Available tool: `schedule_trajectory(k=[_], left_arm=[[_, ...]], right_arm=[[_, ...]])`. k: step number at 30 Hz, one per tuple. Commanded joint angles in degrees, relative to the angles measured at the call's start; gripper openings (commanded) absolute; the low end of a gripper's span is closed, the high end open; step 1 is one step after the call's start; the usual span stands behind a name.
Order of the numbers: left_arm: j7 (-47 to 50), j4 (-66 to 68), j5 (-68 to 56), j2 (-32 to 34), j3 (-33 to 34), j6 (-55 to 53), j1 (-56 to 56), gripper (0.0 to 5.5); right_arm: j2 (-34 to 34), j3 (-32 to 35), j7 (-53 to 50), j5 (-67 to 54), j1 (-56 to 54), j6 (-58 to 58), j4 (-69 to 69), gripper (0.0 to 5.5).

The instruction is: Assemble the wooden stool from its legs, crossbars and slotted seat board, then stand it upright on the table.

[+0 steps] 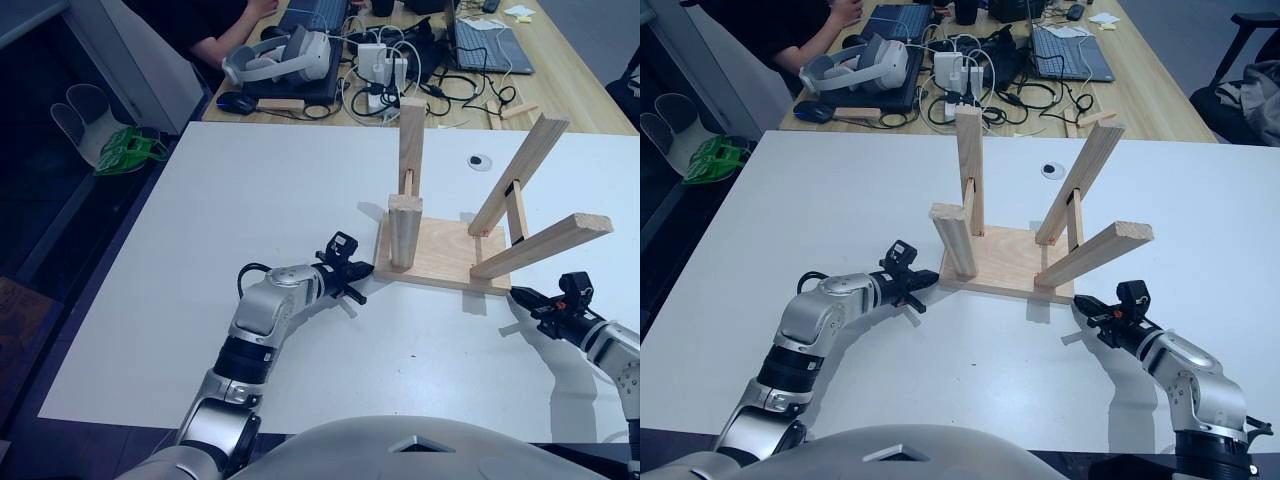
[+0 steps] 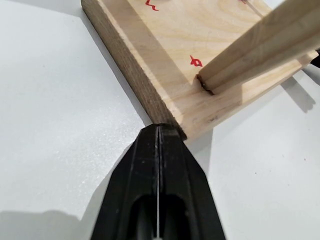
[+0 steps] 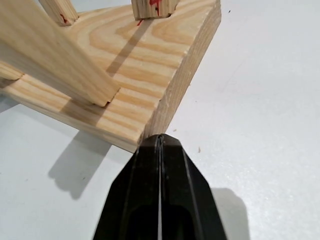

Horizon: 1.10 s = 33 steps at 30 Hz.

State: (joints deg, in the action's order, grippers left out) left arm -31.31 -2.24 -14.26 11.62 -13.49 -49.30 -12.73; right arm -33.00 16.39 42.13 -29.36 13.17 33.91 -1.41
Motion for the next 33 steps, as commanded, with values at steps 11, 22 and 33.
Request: schedule_trajectory(k=[11, 22, 33], left_arm=[[-2.10, -0.58, -1.95, 0.70, -0.79, -1.08, -0.77, 0.00], [-3.54, -1.30, -4.28, 1.18, 0.56, -1.84, -1.41, 0.00], [-6.02, -2.51, -7.77, 1.92, 2.60, -2.89, -2.78, 0.00]], right_arm=[[-1.43, -2.43, 5.26, -0.69, -1.26, -0.05, 2.34, 0.04], [-2.78, -2.01, 6.60, -3.12, -2.54, 4.77, -1.74, 0.04], [-3.24, -1.93, 8.35, -6.19, -5.20, 9.02, -3.83, 0.04]])
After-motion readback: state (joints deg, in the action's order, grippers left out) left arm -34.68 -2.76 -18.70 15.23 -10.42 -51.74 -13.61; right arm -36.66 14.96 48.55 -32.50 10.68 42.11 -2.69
